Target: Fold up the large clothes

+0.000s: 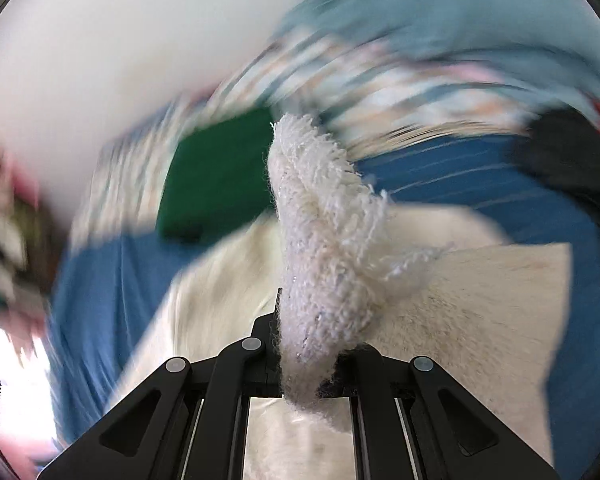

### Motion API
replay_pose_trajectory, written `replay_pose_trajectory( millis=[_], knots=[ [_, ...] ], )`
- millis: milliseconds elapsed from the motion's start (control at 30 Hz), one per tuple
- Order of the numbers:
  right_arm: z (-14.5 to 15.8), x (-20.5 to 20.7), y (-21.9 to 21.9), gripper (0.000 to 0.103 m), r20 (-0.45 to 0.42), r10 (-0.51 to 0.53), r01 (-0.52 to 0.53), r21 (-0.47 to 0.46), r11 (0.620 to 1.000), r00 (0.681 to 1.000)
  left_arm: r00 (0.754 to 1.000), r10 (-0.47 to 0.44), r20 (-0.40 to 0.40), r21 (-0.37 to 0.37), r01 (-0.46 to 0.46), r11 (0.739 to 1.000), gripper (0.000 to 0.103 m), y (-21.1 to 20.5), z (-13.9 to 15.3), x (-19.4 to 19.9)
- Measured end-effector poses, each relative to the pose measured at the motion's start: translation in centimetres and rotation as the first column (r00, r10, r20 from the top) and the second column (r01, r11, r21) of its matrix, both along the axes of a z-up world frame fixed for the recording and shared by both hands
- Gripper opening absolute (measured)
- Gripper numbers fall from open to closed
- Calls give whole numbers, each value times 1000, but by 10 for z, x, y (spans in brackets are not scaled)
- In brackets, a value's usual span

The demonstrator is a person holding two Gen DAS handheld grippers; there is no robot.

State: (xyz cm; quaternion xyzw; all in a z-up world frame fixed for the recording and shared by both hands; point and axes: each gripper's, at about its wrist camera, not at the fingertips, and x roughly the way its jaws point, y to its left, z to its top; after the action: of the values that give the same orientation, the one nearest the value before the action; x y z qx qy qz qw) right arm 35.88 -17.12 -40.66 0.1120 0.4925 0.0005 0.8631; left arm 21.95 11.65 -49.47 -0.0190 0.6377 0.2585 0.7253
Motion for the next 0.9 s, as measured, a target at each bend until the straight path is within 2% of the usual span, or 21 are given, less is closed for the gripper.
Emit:
replay_pose_trajectory(
  millis=[67, 167, 233, 267, 300, 367, 433, 500, 533, 567, 600, 633, 667, 700, 733, 767, 800, 833, 900],
  knots=[
    [-48, 7, 73, 8, -76, 156, -163, -96, 982, 985, 998, 65, -26, 1, -65, 998, 103, 31, -9, -15],
    [-106, 2, 127, 9, -208, 265, -309, -219, 925, 942, 989, 147, -28, -37, -148, 988, 103, 66, -15, -38],
    [-123, 0, 143, 17, -268, 289, -360, -275, 892, 919, 976, 216, -15, -75, -216, 973, 103, 88, -16, -55],
    [-120, -1, 145, 27, -274, 304, -373, -252, 893, 912, 970, 243, -9, -103, -243, 965, 103, 98, -18, -62],
    [-112, -2, 141, 35, -269, 325, -377, -171, 910, 907, 965, 262, -4, -127, -261, 957, 103, 105, -18, -66],
    [-90, -7, 124, 64, -245, 334, -346, -7, 938, 910, 951, 308, 12, -195, -300, 934, 102, 117, -21, -72],
    [-65, -14, 105, 67, -211, 310, -297, 92, 950, 927, 924, 381, 26, -301, -357, 884, 102, 133, -28, -77],
    [-50, -24, 86, 68, -212, 282, -259, 133, 957, 936, 887, 460, 37, -401, -409, 820, 102, 148, -38, -80],
    [-48, -21, 71, 68, -218, 269, -242, 141, 960, 938, 863, 503, 41, -442, -436, 784, 102, 154, -44, -80],
    [-45, -25, 63, 68, -231, 246, -215, 150, 965, 941, 831, 554, 46, -501, -460, 733, 102, 162, -54, -78],
    [-44, -27, 60, 68, -249, 234, -198, 161, 967, 940, 810, 584, 47, -526, -477, 704, 102, 169, -60, -76],
    [-48, -20, 55, 68, -263, 229, -190, 163, 968, 937, 777, 627, 53, -553, -500, 667, 99, 178, -68, -72],
    [-53, -21, 53, 68, -281, 221, -181, 163, 970, 934, 747, 663, 52, -563, -526, 637, 95, 188, -76, -68],
    [-57, -21, 52, 68, -296, 221, -177, 167, 970, 929, 729, 683, 50, -557, -547, 625, 76, 196, -79, -65],
    [-57, -15, 50, 68, -306, 222, -177, 170, 970, 926, 713, 698, 63, -536, -566, 626, 55, 206, -81, -60],
    [-63, -15, 52, 67, -314, 222, -176, 170, 970, 923, 706, 703, 85, -508, -576, 640, 42, 216, -80, -54],
    [-67, -14, 57, 67, -315, 222, -174, 176, 969, 923, 710, 694, 122, -485, -567, 666, 21, 227, -79, -45],
    [-68, -12, 55, 67, -314, 223, -172, 180, 968, 923, 714, 685, 143, -473, -559, 681, 17, 236, -77, -37],
    [-70, -9, 61, 57, -304, 205, -148, 200, 968, 930, 711, 674, 200, -459, -540, 705, 14, 256, -70, -21]
  ],
)
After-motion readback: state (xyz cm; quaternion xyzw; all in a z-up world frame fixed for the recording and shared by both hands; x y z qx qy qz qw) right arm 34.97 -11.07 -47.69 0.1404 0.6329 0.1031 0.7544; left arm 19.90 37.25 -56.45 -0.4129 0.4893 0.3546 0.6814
